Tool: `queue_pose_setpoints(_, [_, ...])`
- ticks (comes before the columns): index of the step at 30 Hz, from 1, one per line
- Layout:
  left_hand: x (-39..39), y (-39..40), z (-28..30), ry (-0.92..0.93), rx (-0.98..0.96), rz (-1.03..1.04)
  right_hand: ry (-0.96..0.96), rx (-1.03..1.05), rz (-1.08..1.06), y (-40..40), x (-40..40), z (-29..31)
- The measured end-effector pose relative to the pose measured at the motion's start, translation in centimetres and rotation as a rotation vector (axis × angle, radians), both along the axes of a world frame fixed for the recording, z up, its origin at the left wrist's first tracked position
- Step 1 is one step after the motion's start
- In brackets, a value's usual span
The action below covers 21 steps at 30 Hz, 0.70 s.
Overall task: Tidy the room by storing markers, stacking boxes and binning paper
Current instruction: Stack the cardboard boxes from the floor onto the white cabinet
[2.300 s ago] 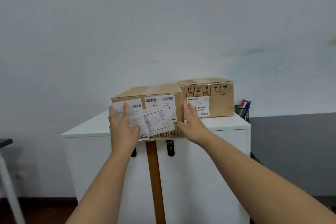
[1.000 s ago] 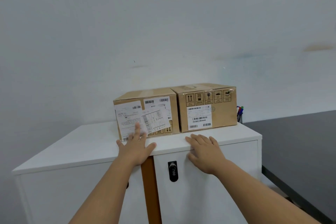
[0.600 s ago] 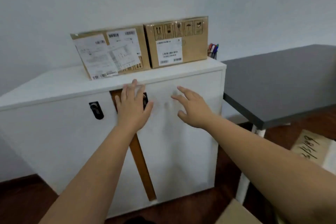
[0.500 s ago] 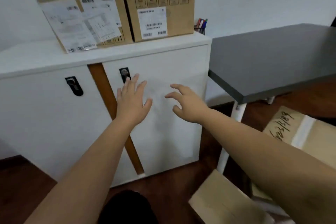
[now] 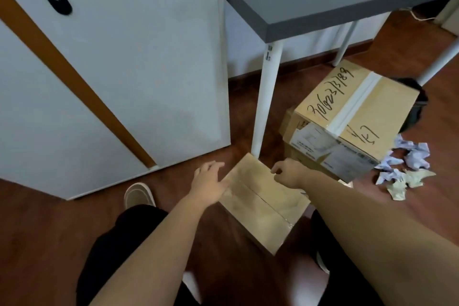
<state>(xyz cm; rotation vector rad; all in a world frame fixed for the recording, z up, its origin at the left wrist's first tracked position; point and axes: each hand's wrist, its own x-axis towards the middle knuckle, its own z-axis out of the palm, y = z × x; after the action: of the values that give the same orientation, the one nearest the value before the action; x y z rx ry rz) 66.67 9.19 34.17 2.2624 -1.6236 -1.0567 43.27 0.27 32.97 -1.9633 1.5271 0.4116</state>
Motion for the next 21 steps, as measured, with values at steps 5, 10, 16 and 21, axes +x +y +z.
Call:
queue_pose_setpoints(5, [-4.4, 4.8, -7.4, 0.193, 0.138, 0.210, 0.125, 0.105, -0.048, 1.1, -6.0, -5.0])
queue_pose_setpoints(10, [-8.1, 9.9, -13.2, 0.341, 0.308, 0.367, 0.120, 0.166, -0.080, 1.6, -10.0, -10.0])
queue_pose_setpoints(16, [-9.4, 10.0, -16.0, 0.292, 0.418, 0.294, 0.047, 0.204, -0.098, 0.3, -12.8, -14.4])
queue_pose_setpoints(21, [-11.8, 10.4, -17.4, 0.342, 0.539, 0.420, -0.005, 0.191, -0.108, -0.7, -13.8, -17.7])
